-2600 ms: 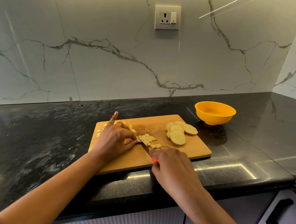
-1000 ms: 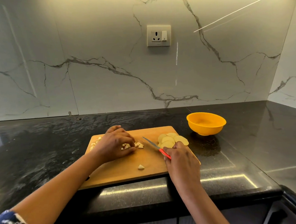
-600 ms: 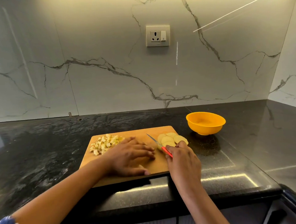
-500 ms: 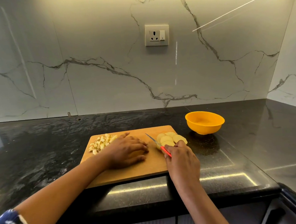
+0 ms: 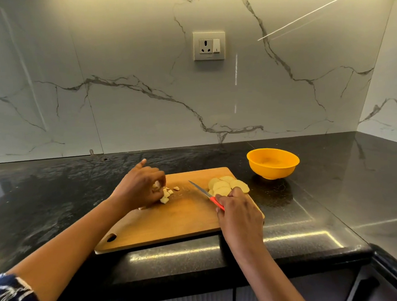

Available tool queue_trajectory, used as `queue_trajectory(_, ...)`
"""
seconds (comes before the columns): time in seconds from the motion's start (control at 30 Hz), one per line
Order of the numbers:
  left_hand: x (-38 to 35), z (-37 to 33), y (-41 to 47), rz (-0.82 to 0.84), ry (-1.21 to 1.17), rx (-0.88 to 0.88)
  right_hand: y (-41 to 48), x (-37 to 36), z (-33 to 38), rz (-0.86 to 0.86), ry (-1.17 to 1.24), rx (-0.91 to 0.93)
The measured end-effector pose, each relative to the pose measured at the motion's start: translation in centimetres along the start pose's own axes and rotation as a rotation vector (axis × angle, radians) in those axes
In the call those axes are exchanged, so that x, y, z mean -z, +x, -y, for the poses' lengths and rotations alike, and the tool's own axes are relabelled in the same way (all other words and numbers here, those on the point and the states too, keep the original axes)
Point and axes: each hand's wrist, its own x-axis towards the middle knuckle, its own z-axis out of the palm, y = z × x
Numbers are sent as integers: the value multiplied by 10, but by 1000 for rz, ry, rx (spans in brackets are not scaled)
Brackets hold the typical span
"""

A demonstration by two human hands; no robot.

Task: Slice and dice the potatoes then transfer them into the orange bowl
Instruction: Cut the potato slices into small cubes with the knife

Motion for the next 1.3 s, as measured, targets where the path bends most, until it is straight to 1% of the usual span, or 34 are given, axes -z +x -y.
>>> queue_trajectory(0.1, 10, 8, -9, 15, -1, 193, 0, 0, 1, 9, -14, 13)
queue_trajectory(0.13, 13, 8, -11, -1, -49, 260, 0, 0, 1, 10, -15, 16)
queue_trajectory(0.2, 18, 7, -10, -70, -221, 375, 0, 0, 2, 14, -17, 17)
queue_trajectory(0.23, 18, 6, -9, -81, -279, 403, -1, 1, 2, 13, -18, 16)
queue_trajectory(0.27, 18, 4, -7, -69, -275, 388, -1, 1, 3, 11, -18, 15)
queue_trajectory(0.3, 16, 2, -4, -36, -225, 337, -1, 1, 3, 8, -17, 14)
queue_trajectory(0.33, 14, -1, -2, 32, -157, 263, -1, 1, 3, 6, -17, 12)
queue_trajectory(0.4, 9, -12, 6, 269, -24, 113, -1, 2, 2, 2, -22, 8)
queue_trajectory(0.43, 5, -18, 11, 377, 35, 65, -1, 2, 2, 1, -24, 5)
queue_trajectory(0.47, 1, -21, 13, 445, 60, 40, -1, 2, 2, 1, -27, 2)
queue_trajectory(0.5, -3, -23, 16, 466, 44, 34, -1, 2, 2, -1, -30, 1)
queue_trajectory(0.57, -5, -21, 19, 399, -1, 23, -1, 2, 1, -5, -28, -3)
queue_trajectory(0.67, -1, -11, 18, 308, 61, -6, 0, 0, 1, -3, -29, -1)
queue_trajectory(0.73, 3, -5, 14, 241, 48, 28, 0, 0, 1, 0, -25, 5)
queue_trajectory(0.8, 9, 3, 11, 164, -80, 134, 0, -1, 0, -4, -27, 8)
queue_trajectory(0.87, 15, 13, 8, 111, -282, 303, 0, -2, 0, -11, -24, 9)
queue_trajectory(0.93, 22, 18, 6, 129, -425, 448, -1, -2, 0, -9, -22, 7)
queue_trajectory(1.0, 25, 23, 4, 128, -533, 521, -1, -2, 0, -6, -24, 10)
queue_trajectory(1.13, 27, 26, 1, -22, -637, 545, -1, -1, 0, -8, -25, 11)
queue_trajectory(1.2, 30, 25, 0, -54, -614, 522, -1, -1, 0, -6, -21, 18)
queue_trajectory(1.3, 35, 25, -1, -146, -495, 461, 2, 2, -2, -25, -11, 30)
